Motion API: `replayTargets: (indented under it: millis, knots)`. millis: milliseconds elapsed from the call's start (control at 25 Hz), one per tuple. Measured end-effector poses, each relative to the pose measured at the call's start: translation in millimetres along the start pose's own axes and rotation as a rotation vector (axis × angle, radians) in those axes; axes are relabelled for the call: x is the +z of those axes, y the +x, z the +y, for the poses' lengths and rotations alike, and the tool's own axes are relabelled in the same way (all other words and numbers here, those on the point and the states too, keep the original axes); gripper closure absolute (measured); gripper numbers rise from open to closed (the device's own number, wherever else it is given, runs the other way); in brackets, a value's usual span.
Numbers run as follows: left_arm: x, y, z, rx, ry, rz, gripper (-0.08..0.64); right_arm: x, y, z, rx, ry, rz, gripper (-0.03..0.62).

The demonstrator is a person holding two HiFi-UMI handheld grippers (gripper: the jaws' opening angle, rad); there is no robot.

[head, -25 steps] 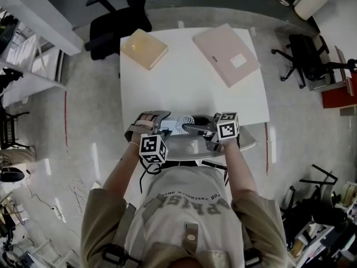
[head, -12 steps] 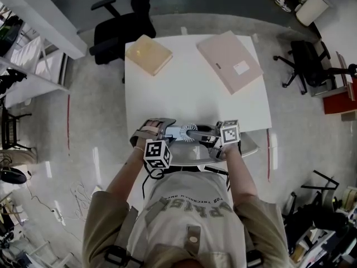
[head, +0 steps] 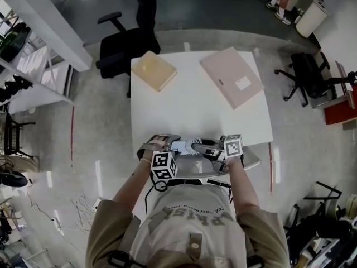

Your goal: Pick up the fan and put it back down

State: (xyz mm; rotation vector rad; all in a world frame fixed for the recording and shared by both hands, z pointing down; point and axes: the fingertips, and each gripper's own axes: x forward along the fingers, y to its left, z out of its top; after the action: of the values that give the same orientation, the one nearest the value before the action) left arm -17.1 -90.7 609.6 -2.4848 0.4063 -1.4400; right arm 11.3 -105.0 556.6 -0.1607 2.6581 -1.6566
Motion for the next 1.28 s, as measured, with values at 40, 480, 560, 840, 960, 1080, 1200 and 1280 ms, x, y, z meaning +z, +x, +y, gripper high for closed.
replayTargets:
  millis: [40,480,560,840,960,1080,1200,1280]
  knots:
    - [-0.7,0.5,-0.1,-0.007,-0.006,0.002,0.331,0.5,0.4,-0.2,-0.002,-0.007,-0.003,0.407]
    - [2.3,2.2,7.9,-0.032,-0.061,-0.019,0.333,8.3,-6.1,-6.6,-0.071,-0.153,-0.026,0.391]
    - [2.9,2.1,9.2,-0.039,-0.076,-0.025,0.331,11.9,-7.3,-5.1,-0.097,-0.21,-0.026,0.376]
    - [-1.8,4.5,13.1,-0.065,-0.1,-0.038,0.332,12.8,-3.6,3.0,-0.14,-0.377,0.065,0.305]
    - [-2.8,7.9,11.1,-0.09,-0.106,-0.037,0.332,3.9,-1.0,0.6,-0.184,-0.453,0.156,0.274]
    - [-3.2,10.4,10.5,-0.111,-0.108,-0.035,0.331,-5.3,0.8,-6.6,-0.263,-0.558,0.275,0.27]
    - [-4.2,13.2,9.4,-0.129,-0.117,-0.033,0.332,-14.3,2.3,-15.1,-0.337,-0.669,0.398,0.268]
    - [-5.1,14.6,8.7,-0.139,-0.126,-0.033,0.332,-17.9,2.9,-18.8,-0.365,-0.717,0.451,0.268]
